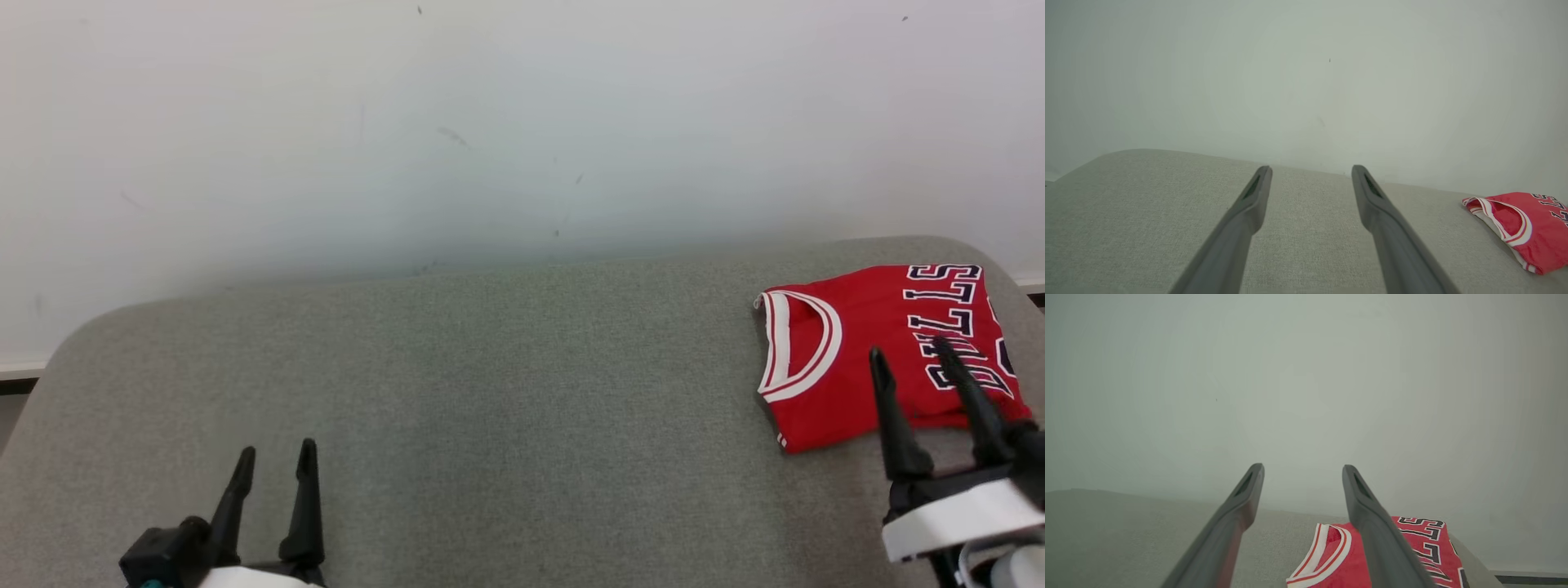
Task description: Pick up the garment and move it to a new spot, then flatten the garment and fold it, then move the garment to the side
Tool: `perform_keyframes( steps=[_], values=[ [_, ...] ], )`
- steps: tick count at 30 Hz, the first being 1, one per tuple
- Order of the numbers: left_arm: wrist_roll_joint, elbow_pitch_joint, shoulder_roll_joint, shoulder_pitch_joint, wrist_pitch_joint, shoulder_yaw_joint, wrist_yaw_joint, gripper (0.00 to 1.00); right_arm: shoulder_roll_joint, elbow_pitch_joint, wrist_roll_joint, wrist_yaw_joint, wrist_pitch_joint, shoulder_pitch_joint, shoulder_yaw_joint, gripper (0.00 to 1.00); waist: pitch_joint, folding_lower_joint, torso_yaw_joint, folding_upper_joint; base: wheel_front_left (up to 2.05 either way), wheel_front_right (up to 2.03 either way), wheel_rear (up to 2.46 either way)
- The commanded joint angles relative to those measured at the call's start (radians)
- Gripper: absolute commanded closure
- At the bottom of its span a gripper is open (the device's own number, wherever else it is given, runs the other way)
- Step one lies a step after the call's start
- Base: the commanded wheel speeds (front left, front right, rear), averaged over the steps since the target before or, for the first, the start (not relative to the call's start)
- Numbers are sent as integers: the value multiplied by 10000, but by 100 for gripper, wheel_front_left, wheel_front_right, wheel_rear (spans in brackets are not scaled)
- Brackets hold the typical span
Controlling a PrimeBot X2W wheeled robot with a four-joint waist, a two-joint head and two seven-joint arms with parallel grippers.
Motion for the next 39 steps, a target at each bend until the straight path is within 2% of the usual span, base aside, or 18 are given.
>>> perform_keyframes(
  steps=[1, 6, 12, 39],
  values=[
    [155, 47, 27, 184, 4, 19, -36, 0, 373, -200, 63, -25, -102, 598, -188, 0, -16, 2, 24, 0, 0, 0, 0],
    [619, 243, 22, 433, 4, -140, -68, 0, 1088, -513, -266, -25, -199, 1668, -320, 0, -53, 2, 55, 0, 0, 0, 0],
    [978, 493, 13, 487, 4, -223, -111, 0, 1394, -456, -405, -25, -222, 2103, -196, 0, -61, 2, 5, 0, 0, 0, 0],
    [1167, 647, 2, 306, 4, -186, -145, 0, 1745, -360, -420, -25, -228, 2100, -254, 0, 17, 2, -66, 0, 0, 0, 0]
  ],
)
